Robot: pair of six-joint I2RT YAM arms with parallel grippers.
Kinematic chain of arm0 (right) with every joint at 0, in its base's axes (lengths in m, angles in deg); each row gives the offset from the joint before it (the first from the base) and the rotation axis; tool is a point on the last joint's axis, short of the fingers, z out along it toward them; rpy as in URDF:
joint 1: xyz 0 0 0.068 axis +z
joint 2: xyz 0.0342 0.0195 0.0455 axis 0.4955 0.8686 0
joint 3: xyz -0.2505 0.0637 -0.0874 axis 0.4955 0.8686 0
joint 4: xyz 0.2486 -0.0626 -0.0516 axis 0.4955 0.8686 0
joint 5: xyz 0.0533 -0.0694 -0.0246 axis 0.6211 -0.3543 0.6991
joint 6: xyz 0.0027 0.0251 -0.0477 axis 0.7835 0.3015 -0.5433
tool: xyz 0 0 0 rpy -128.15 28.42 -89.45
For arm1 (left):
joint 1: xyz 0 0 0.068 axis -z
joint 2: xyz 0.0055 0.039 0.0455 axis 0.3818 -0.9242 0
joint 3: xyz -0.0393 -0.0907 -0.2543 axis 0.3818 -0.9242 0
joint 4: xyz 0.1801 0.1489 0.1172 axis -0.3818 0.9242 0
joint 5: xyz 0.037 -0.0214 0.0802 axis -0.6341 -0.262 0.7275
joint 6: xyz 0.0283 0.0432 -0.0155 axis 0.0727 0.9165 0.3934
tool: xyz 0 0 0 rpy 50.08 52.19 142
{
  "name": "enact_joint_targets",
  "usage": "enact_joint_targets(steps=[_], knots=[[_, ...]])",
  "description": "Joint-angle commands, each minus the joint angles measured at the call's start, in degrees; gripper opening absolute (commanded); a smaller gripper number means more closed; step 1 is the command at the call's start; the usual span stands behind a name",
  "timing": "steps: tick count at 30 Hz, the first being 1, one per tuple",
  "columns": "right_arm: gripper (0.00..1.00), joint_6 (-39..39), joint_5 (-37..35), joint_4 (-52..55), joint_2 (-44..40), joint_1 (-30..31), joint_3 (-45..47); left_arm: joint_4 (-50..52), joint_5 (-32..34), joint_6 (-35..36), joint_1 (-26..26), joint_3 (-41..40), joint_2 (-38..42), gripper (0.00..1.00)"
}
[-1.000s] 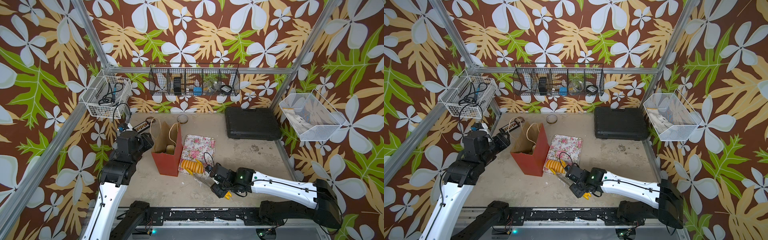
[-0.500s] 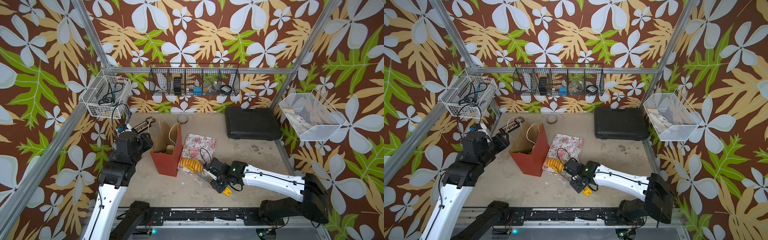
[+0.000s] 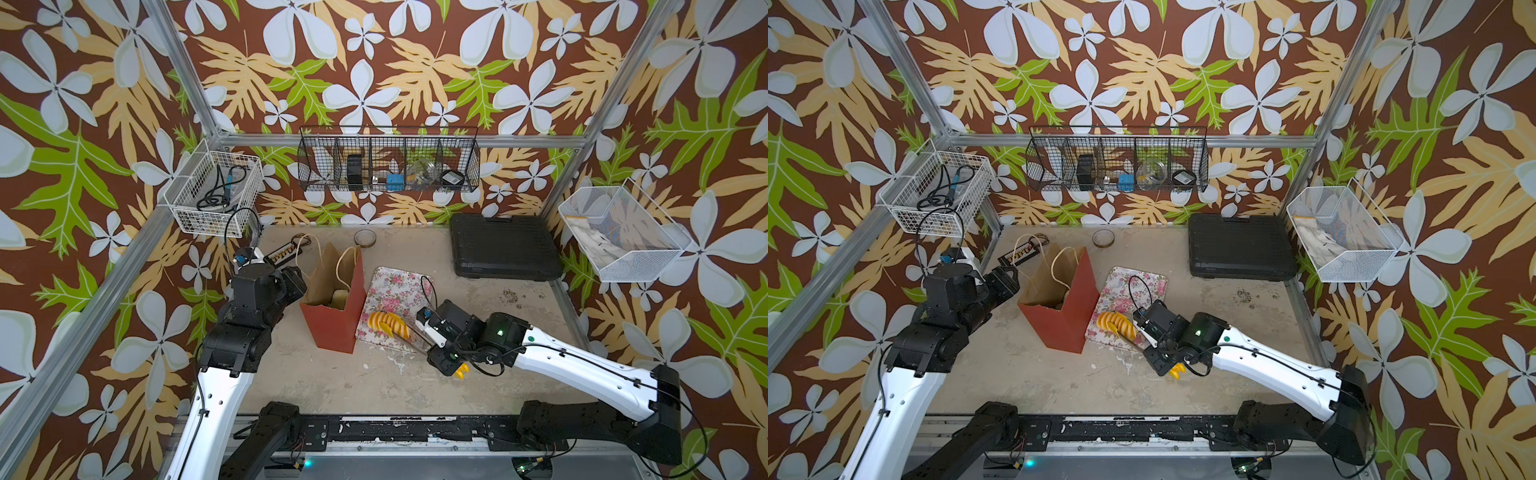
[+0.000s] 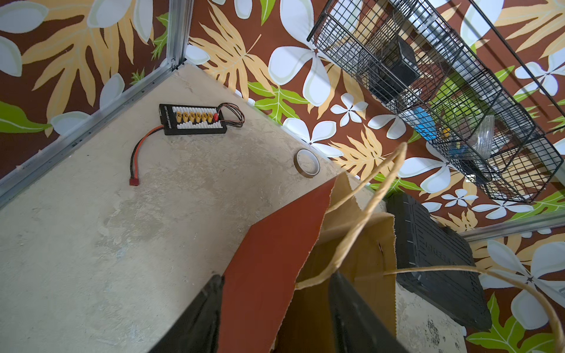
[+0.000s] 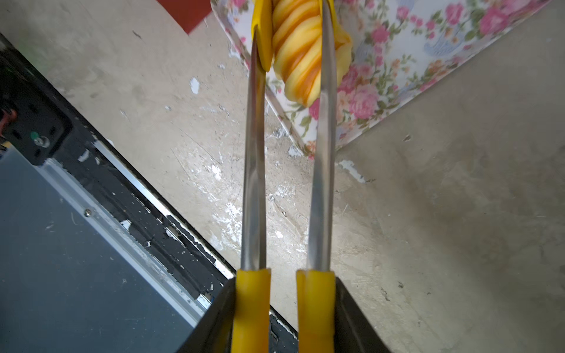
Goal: Pack bread into a paper bag
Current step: Pick up the fake bread from the plate, then place the fake bread in the paper bag.
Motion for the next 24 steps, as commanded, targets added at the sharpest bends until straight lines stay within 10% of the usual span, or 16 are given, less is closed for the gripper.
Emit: enact_joint_targets(steps=[1,17,24], knots=[[0.26,1.6,-5.8,2.3,-2.3,0.1,-5.6,-0.9,0.1,0.0,0.1,-0.4,0.0,0.59],[0.27,-7.2,-21.1,0.3,3.5,10.3,-39.1,-0.9,0.3,-0.7,0.0,0.1,-0.3,0.59],[0.29,-10.8,-16.8,-2.1,12.4,13.0,-47.4,-0.5,1.1,-0.7,0.0,-0.1,0.7,0.59]])
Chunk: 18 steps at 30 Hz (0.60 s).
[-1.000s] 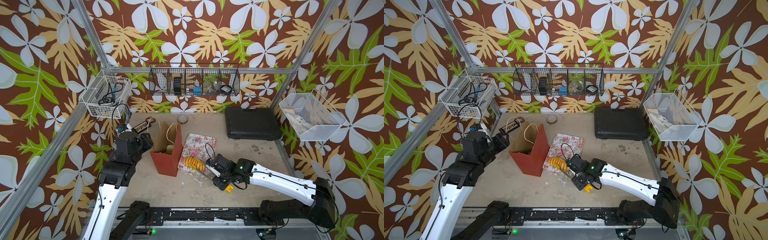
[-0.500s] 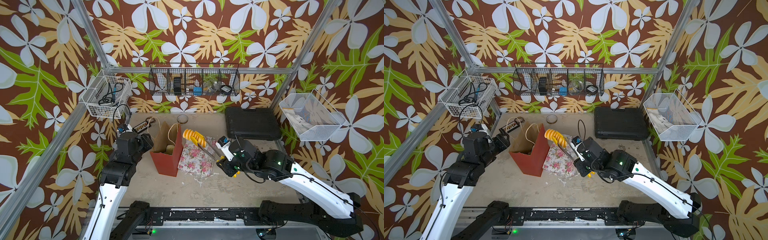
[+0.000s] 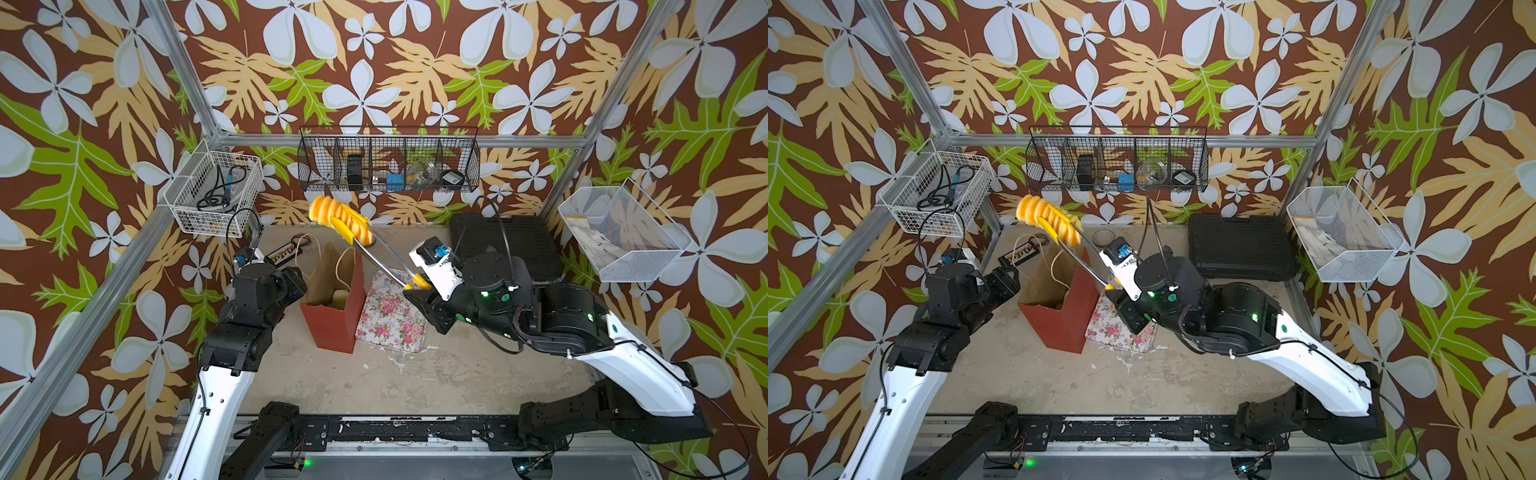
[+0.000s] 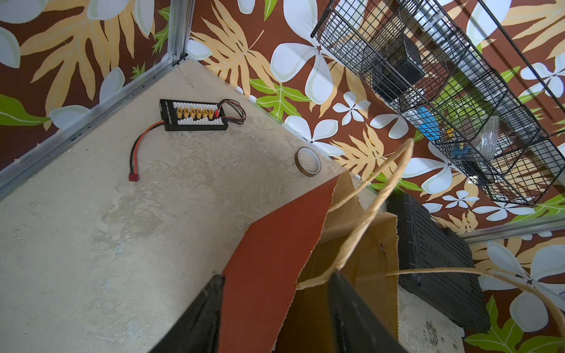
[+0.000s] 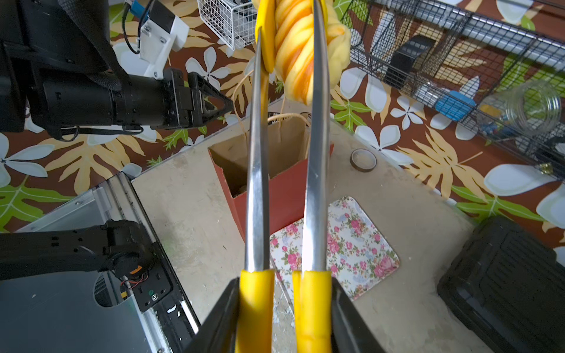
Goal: Pack bread into a paper bag
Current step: Place the fake bread in the paper bag.
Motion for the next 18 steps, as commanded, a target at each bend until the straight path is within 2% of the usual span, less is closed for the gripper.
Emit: enact_joint_targets(steps=[1,5,13,18], knots=[[0.30,-2.4,1.0,-4.0,2.1,0.4,-0.4,-0.2,1.8,0.2,0.0,0.2,0.7,0.59],[0.31,-1.4,5.4,-8.6,2.0,0.4,4.5,1.7,6.3,0.5,0.0,1.5,1.5,0.58],[0.32,1.0,9.4,-12.8,1.8,0.4,10.4,7.8,22.3,-2.2,0.1,7.0,3.8,0.58],[0.32,2.2,10.7,-14.1,2.0,0.4,13.2,9.1,24.5,-2.1,0.0,9.6,3.7,0.58]])
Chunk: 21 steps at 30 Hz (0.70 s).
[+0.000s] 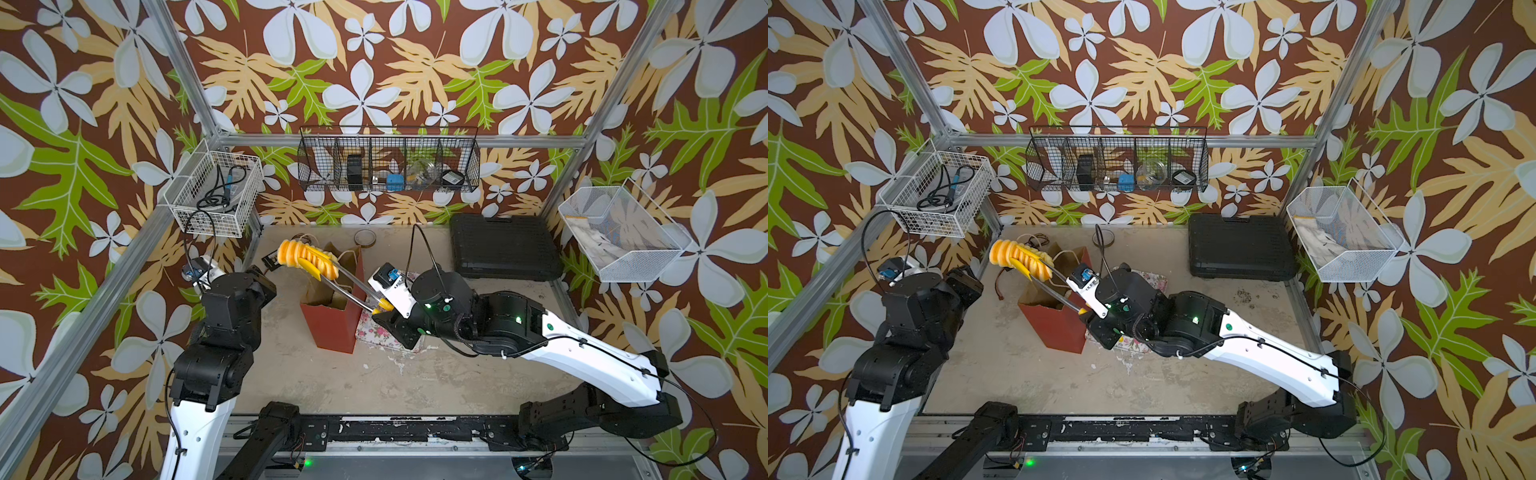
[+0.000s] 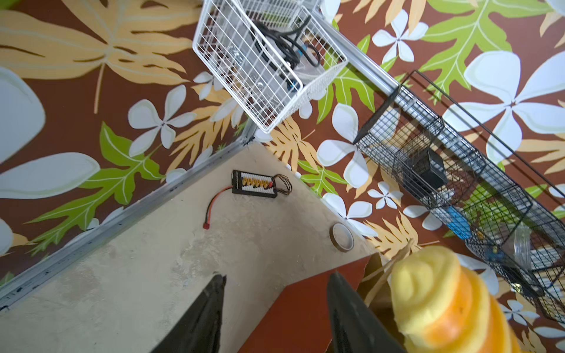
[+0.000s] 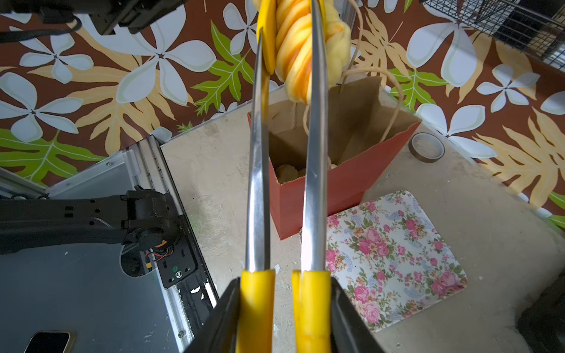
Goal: Pack bread into a paper bag
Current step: Place the fake bread in the paper bag.
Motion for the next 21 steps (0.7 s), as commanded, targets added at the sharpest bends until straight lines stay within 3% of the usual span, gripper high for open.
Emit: enact_joint_targets(steps=[1,8,21], knots=[[0.32,1.8,0.8,-4.5,-0.1,0.1,1.3,1.7,3.2,-0.2,0.1,0.9,-0.2,0.58],[0.32,2.9,0.0,-4.3,-1.2,0.6,1.9,0.6,1.1,0.1,0.1,-0.7,-0.8,0.58],[0.33,0.9,-1.7,-2.9,3.9,5.6,-5.8,-0.3,-0.1,0.6,0.1,-2.0,-0.8,0.58]])
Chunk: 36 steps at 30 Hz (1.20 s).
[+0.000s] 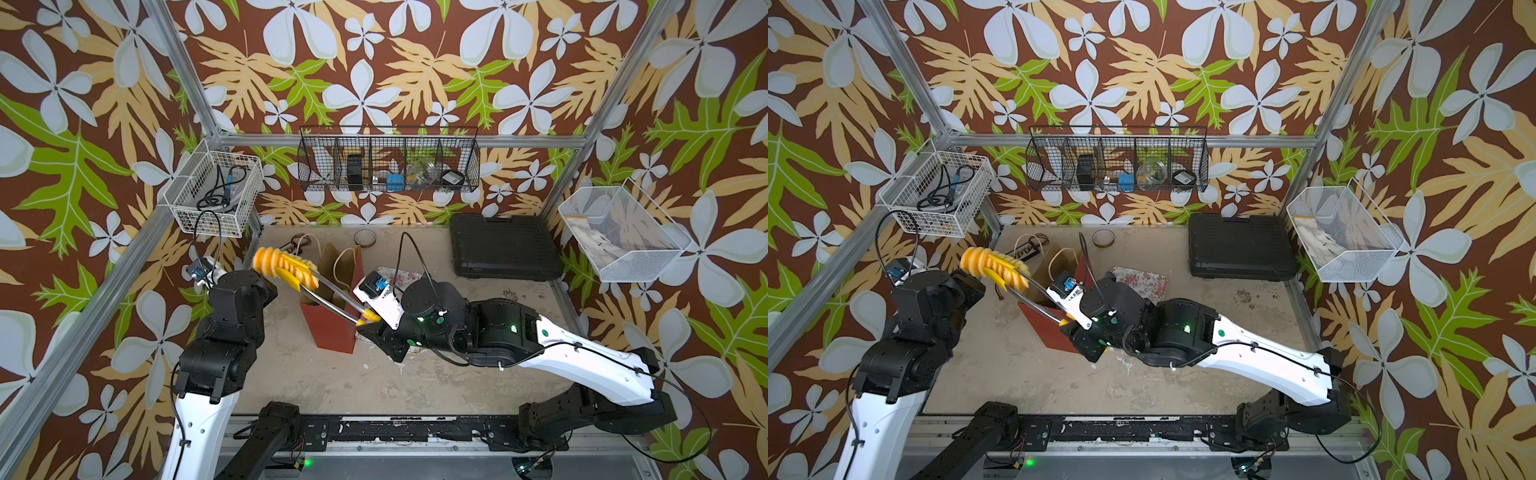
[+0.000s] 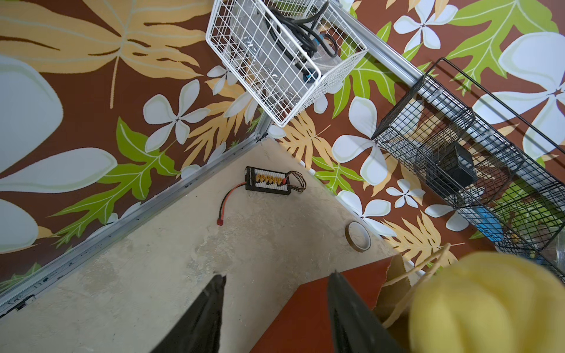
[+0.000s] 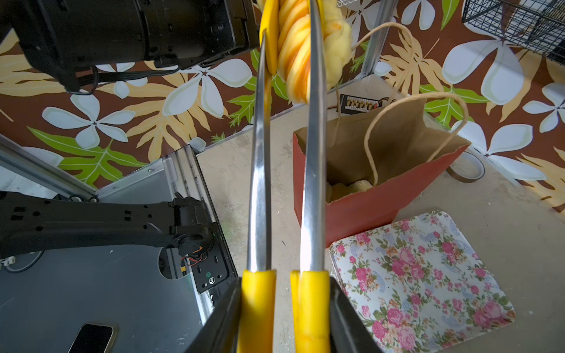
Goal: Pack bread into a paper bag
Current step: Place the fake bread in the paper bag.
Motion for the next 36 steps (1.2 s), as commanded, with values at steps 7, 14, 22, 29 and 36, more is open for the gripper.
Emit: enact_joint_targets(steps=[7,14,22,29,36], knots=[[0.34,1.1,-5.8,-2.6,-1.1,0.3,6.1,-0.3,0.8,0.6,0.6,0.3,0.5,0.58],[0.34,3.6,-12.3,-1.6,-4.4,0.4,11.6,0.0,1.2,0.6,0.6,0.9,0.5,0.58],[0.35,4.9,-15.9,-1.4,-6.2,0.4,14.5,-0.9,0.0,0.6,0.6,-0.4,-0.2,0.58],[0.35,4.6,-15.5,-1.7,-7.6,0.3,14.0,-1.0,-0.1,0.6,0.7,-0.8,-0.3,0.58],[0.35,5.2,-13.9,-1.5,-9.1,0.6,13.8,-1.4,-0.5,0.6,0.7,-1.2,-0.6,0.58]])
